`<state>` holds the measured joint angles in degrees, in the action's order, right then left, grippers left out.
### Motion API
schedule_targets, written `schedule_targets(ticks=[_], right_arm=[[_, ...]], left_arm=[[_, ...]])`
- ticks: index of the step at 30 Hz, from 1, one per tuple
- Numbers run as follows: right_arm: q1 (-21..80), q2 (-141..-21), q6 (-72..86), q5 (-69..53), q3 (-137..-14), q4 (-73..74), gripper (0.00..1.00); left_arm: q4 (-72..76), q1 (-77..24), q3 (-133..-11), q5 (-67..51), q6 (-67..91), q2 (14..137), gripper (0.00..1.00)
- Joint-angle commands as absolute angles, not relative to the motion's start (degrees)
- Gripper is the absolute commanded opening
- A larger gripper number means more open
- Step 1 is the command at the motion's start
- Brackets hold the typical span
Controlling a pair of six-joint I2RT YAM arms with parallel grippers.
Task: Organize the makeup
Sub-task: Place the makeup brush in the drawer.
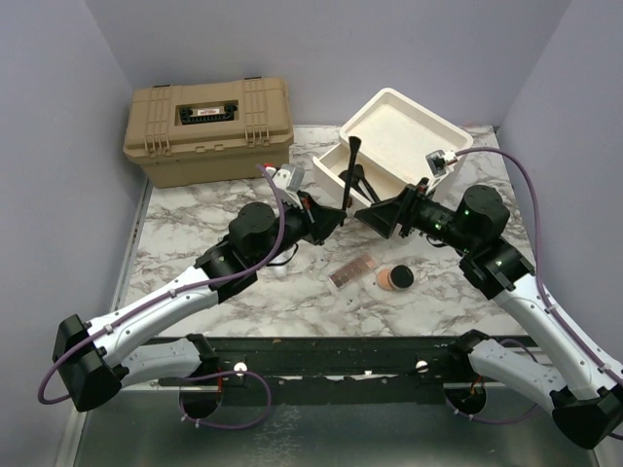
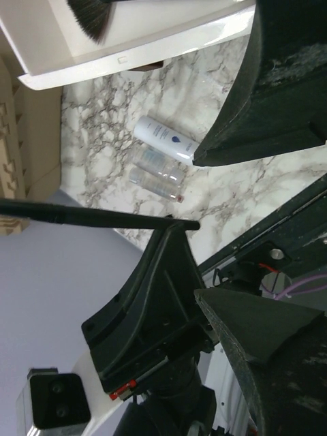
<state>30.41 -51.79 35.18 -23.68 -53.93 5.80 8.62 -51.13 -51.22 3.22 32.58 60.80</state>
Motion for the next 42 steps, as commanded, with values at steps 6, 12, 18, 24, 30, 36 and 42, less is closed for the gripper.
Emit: schedule_targets(ticks=[6,12,18,24,30,36,42], right_arm=[[30.7,-50.8,39.0,-24.2,-52.3,-3.1,0.77],[30.8,-48.8,42.8,-17.1,-50.2,-2.6,0.68],[30.7,-47.6,42.9,-17.9,-48.5,-6.2,0.52],[30.7,-49.2,42.9,-21.2,-49.7,-5.7,0.38],[30.7,-49.1,44.2,-22.6,-48.8,-8.5,0.33],[30.8,-49.2,44.7,-22.9,-48.4,-9.2,0.22],[30.8,-49.0,44.2,-22.1,-48.5,-8.4,0.13]], left_arm=[[15.3,-51.4,-55.1,-11.1,36.2,65.5,0.0],[16.4,-51.3,-55.0,-13.0,37.4,65.4,0.0],[17.5,-51.4,-55.3,-14.5,38.7,65.9,0.0],[18.1,-51.4,-55.2,-14.1,38.3,65.6,0.0],[18.3,-51.3,-54.7,-14.4,38.6,65.4,0.0],[18.5,-51.4,-54.2,-14.1,38.2,65.3,0.0],[18.6,-51.4,-53.9,-13.9,38.4,65.1,0.0]])
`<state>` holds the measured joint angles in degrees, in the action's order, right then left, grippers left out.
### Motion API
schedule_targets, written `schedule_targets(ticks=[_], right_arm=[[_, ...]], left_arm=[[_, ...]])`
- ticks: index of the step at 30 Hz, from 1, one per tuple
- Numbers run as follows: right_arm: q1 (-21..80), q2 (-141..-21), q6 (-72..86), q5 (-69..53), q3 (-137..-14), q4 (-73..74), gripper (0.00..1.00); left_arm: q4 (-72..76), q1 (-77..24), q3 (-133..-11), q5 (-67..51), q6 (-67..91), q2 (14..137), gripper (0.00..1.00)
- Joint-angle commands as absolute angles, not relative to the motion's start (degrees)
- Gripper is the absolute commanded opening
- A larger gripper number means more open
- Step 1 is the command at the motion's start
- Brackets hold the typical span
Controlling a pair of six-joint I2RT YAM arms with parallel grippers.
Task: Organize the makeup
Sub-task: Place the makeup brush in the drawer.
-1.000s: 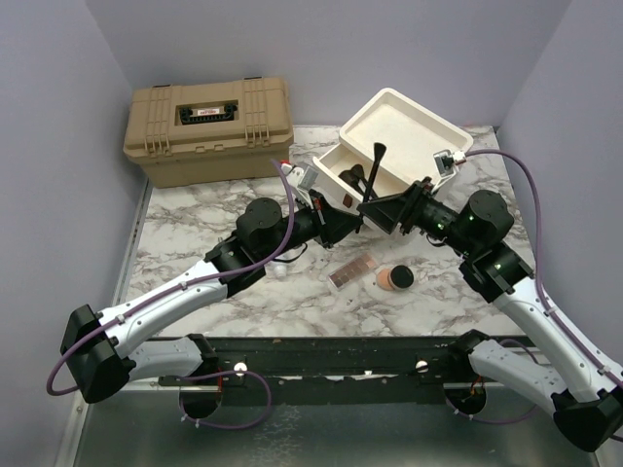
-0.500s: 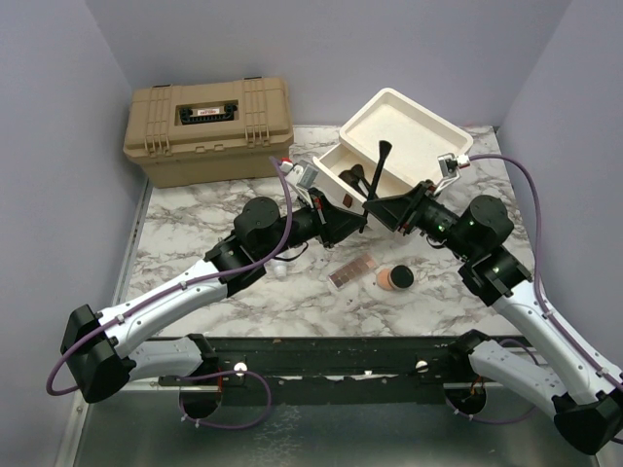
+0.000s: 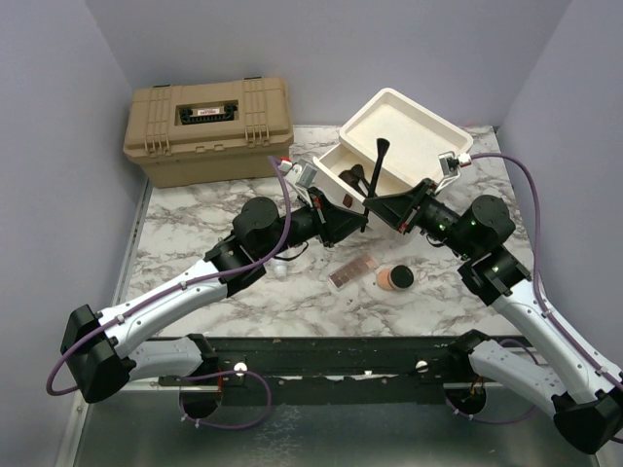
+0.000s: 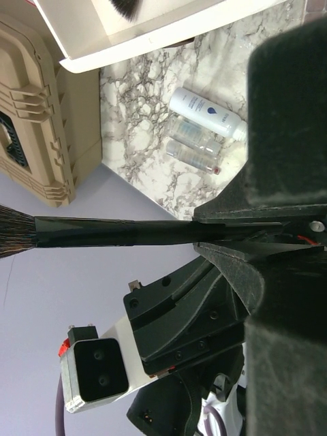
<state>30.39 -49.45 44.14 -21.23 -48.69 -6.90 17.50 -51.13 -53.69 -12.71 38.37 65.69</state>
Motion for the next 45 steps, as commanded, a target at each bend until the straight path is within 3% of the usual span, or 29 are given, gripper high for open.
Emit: schedule_targets(ticks=[1,7,10,17,22,34,39,45], right_arm=[[30.8,-49.0,44.2,-21.9,-48.6,-8.3,0.13],[30.7,-49.1,44.0,-22.0,-48.8,-7.8,0.07],[30.7,-49.0,43.6,-21.4,-48.9,-7.0,0.04],[30.7,-49.1,42.5,-18.8,-49.9,-3.7,0.02],[30.7,-49.8,40.9,-16.7,-51.2,-0.4,0.02],[30.8,-55.8,26.5,-10.8,-62.1,18.6,0.02],[30.8,-63.7,17.6,-6.5,-73.1,32.9,0.01],[30.8,-69.3,11.8,-2.9,-79.6,38.6,0.01]], left_arm=[[18.6,-51.3,-53.8,-13.8,38.4,65.1,0.0],[18.7,-51.3,-53.3,-12.6,38.4,65.1,0.0],[18.6,-51.4,-53.0,-12.4,38.6,65.3,0.06],[17.5,-51.3,-51.8,-8.7,39.2,64.2,0.54],[14.6,-51.4,-51.7,-5.0,38.4,63.0,0.73],[2.2,-51.3,-52.8,10.8,36.0,59.3,0.78],[0.1,-51.1,-51.5,16.0,38.1,57.6,0.83],[-5.0,-49.9,-51.3,18.7,42.3,58.5,0.92]])
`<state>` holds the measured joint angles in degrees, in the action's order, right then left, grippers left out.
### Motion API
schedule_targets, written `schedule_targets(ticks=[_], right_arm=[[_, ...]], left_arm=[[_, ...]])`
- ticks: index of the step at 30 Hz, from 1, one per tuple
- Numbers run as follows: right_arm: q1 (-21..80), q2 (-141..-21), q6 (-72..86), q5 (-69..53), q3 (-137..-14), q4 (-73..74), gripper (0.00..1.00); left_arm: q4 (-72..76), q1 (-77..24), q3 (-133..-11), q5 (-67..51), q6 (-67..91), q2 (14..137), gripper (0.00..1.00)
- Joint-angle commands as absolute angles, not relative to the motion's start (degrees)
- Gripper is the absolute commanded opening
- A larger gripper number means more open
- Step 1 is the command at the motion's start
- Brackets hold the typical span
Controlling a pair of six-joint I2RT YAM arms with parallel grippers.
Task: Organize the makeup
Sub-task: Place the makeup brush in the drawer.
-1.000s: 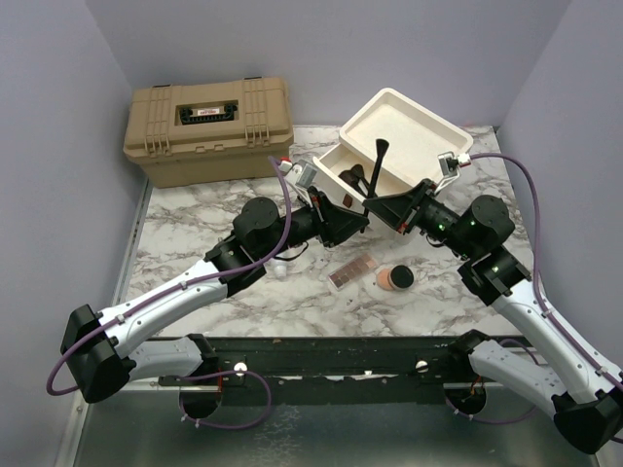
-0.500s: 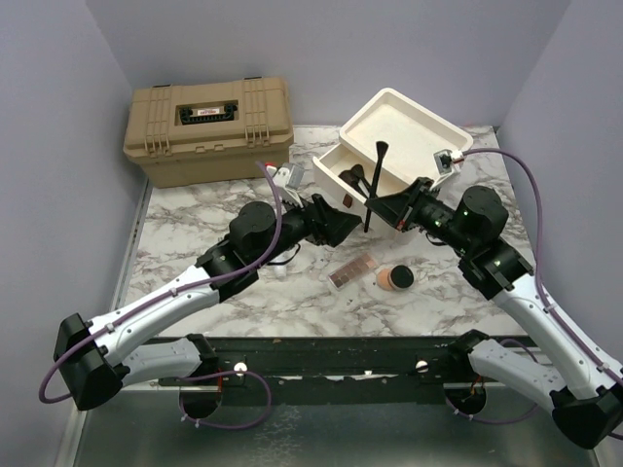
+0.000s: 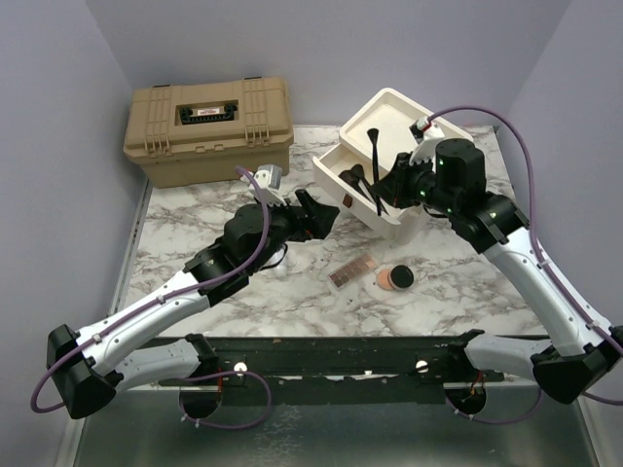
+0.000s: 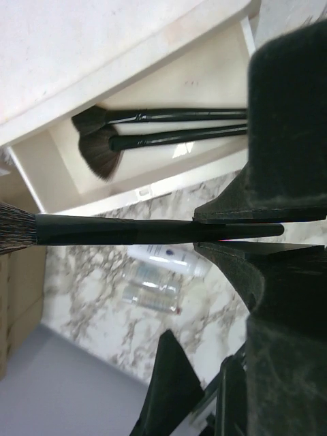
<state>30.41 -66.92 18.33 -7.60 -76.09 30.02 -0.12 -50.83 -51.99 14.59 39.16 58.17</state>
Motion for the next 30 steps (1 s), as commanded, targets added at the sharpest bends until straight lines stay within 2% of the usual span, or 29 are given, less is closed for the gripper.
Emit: schedule_targets(ticks=[1,5,15,19,23,30], right_arm=[[30.8,-70.2,11.3,-2.0,-80.8,39.5,0.01],[30.7,-74.2,8.9,0.5,-86.1,43.6,0.01],[30.8,-86.9,1.3,2.3,-98.6,56.3,0.02],[30.7,-87.0,0.5,-3.2,-98.3,54.7,0.04],[30.7,-86.9,-1.8,-2.1,-97.5,53.6,0.06],[30.7,-91.4,-4.6,-2.2,-101.4,57.9,0.1]], left_arm=[[-5.6,-49.6,-51.3,18.5,42.7,58.8,0.94],[-7.4,-48.6,-51.7,18.2,43.8,59.6,0.99],[-8.1,-45.2,-50.3,15.2,46.7,59.4,0.99],[-7.7,-43.6,-49.8,12.6,48.0,59.4,0.99],[-5.3,-41.0,-49.2,7.6,49.3,59.4,0.99],[-4.4,-38.9,-47.7,6.0,51.5,59.0,0.99]])
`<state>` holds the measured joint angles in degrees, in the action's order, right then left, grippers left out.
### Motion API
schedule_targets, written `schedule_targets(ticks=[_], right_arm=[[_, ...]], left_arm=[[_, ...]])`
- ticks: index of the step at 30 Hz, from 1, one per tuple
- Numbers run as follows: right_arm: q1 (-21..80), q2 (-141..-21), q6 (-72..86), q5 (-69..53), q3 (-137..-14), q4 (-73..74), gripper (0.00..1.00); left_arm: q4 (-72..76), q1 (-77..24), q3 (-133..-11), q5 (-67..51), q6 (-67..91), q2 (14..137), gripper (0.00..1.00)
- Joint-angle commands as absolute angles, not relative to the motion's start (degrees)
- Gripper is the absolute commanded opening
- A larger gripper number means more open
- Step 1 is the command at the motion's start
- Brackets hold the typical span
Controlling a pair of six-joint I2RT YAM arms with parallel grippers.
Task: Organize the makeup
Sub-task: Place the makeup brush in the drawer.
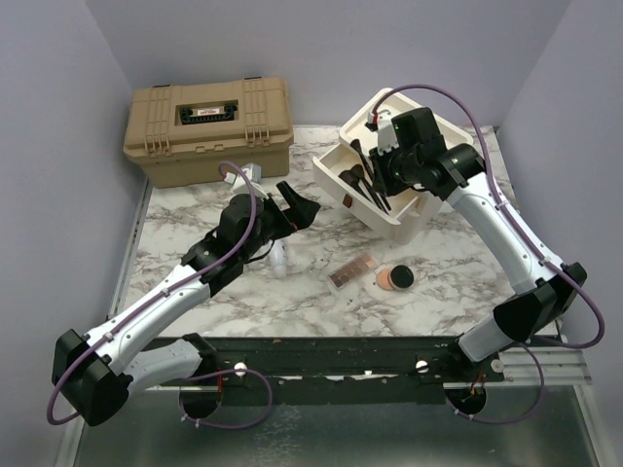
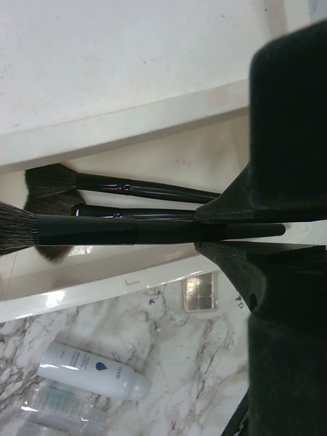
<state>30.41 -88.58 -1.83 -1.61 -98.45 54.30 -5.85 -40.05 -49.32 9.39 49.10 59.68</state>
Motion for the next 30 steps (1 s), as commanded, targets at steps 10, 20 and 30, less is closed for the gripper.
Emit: schedule_targets(ticks=[10,20,30], right_arm=[[30.7,-95.1,-5.9,3.1,-104.4,59.1,0.12],[30.7,-98.5,-6.9,4.9,-106.2,58.1,0.2],[30.7,-99.2,-5.8,5.5,-107.3,57.9,0.31]], left_arm=[[-3.8,-38.0,-47.1,5.2,52.3,58.7,0.99],[-3.7,-37.8,-46.8,5.2,52.7,59.4,0.99],[-3.7,-37.5,-46.5,6.2,52.7,59.0,0.99]])
